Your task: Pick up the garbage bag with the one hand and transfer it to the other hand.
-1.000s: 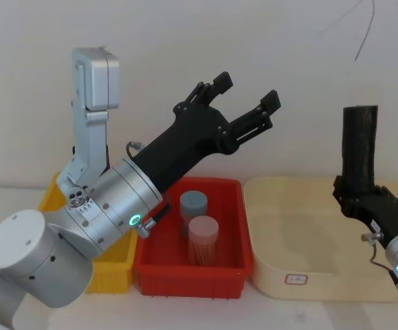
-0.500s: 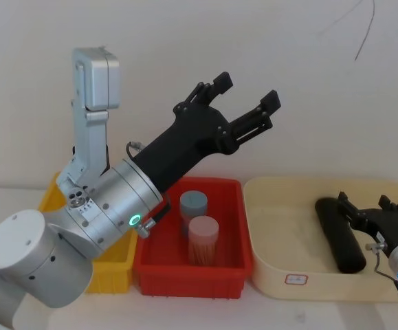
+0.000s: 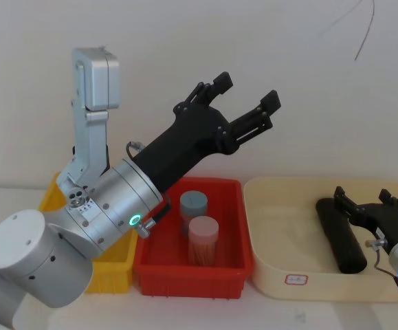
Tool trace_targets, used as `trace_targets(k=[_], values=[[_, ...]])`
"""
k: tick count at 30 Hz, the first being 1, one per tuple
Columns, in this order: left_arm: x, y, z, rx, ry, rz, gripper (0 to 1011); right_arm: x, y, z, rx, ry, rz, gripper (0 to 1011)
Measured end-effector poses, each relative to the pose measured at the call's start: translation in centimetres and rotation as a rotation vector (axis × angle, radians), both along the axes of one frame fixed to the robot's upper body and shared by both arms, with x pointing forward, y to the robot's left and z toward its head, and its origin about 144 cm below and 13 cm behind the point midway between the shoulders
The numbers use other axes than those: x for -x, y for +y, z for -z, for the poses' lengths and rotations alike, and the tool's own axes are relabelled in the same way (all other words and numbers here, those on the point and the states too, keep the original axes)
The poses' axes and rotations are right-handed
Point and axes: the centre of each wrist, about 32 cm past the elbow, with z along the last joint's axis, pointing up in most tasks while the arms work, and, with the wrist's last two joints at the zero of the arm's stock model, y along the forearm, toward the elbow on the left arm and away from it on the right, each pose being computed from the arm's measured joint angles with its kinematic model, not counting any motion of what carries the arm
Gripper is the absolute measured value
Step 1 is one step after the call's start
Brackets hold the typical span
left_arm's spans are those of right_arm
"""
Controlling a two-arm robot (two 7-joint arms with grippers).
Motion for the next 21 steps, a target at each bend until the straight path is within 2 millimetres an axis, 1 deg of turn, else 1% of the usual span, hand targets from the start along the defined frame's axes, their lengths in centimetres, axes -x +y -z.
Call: trace_targets(k=[9,21], values=[[0.1,0.4,0.0,-0.012,-0.003,-0.026,1000,0.8,0.9,-0.9,-0.019,-0.018,-0.088,1002],[0.8,2.3,0.3,-0.057,-0.004,-0.155,1000,2.0,3.0,-1.6,-0.045,-0.009,-0.255,1001]])
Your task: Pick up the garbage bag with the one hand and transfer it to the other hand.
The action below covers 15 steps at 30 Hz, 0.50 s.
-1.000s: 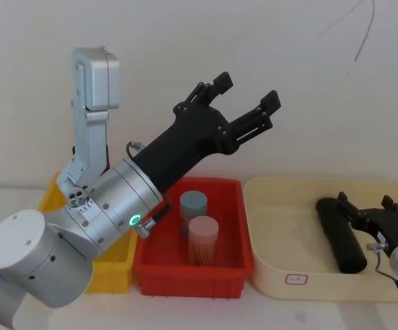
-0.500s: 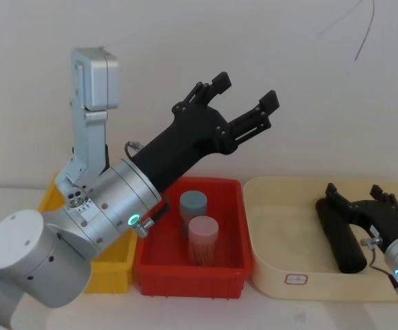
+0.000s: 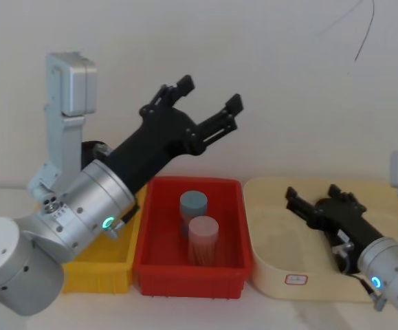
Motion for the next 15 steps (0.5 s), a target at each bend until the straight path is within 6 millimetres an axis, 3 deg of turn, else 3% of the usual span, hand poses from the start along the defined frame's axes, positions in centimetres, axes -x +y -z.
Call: trace_targets(k=[15], values=[[1.4,3.7,0.9,-0.065,0.025,-0.209,1000,0.5,2.9,-0.1,-0.009,0.021,-0.153,1001]])
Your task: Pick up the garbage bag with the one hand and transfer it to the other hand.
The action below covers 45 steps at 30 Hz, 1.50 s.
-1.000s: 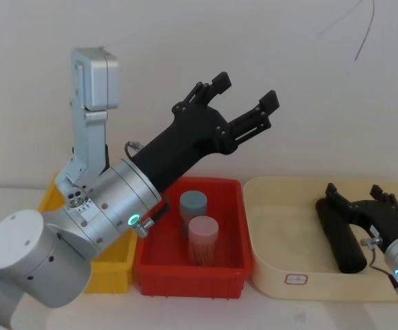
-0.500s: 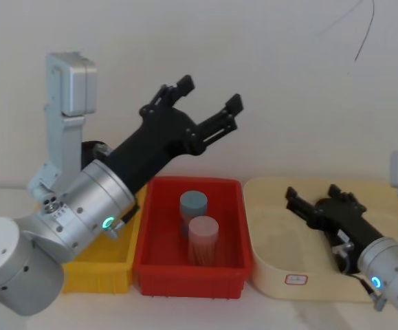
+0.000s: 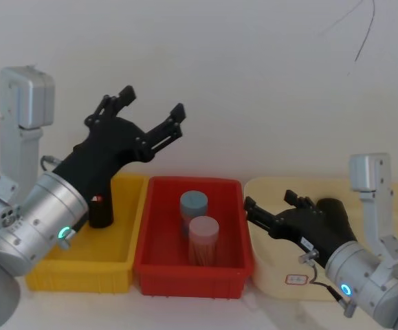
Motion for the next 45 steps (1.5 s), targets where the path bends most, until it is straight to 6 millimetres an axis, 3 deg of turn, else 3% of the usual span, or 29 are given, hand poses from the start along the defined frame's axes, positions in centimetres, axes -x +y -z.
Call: trace_targets(k=[16,45], values=[[0.7,1.8,0.4,-0.036,0.013,-0.089,1001,-0.4,2.3,-0.2,0.023,-0.011,-0.103,1001],[0.9,2.4,0.5,-0.049,0.017,-0.118,1000,-2.4,4.3,1.5,0.224,0.015,-0.236,1001]])
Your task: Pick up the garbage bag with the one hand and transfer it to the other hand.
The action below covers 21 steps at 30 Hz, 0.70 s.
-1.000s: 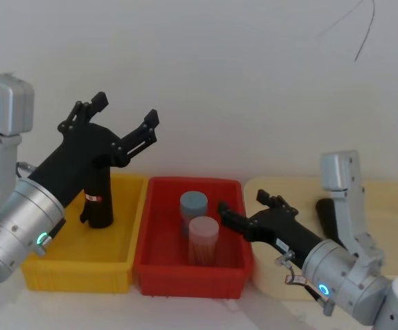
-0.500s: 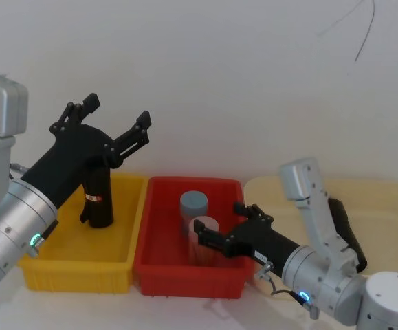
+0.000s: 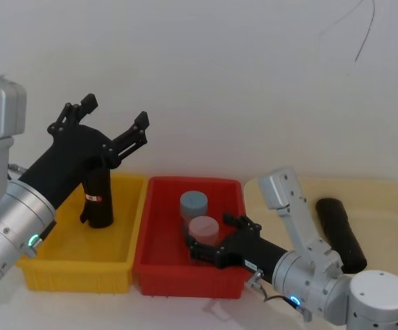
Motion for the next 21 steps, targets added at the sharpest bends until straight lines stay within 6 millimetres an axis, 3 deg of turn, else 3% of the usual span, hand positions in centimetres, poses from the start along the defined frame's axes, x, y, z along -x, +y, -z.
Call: trace_targets(k=[21], values=[[0.0,0.1,0.0,-0.001,0.000,-0.003,1000,-2.4,-0.4,0.9,0.001,0.031,0.021,1001]])
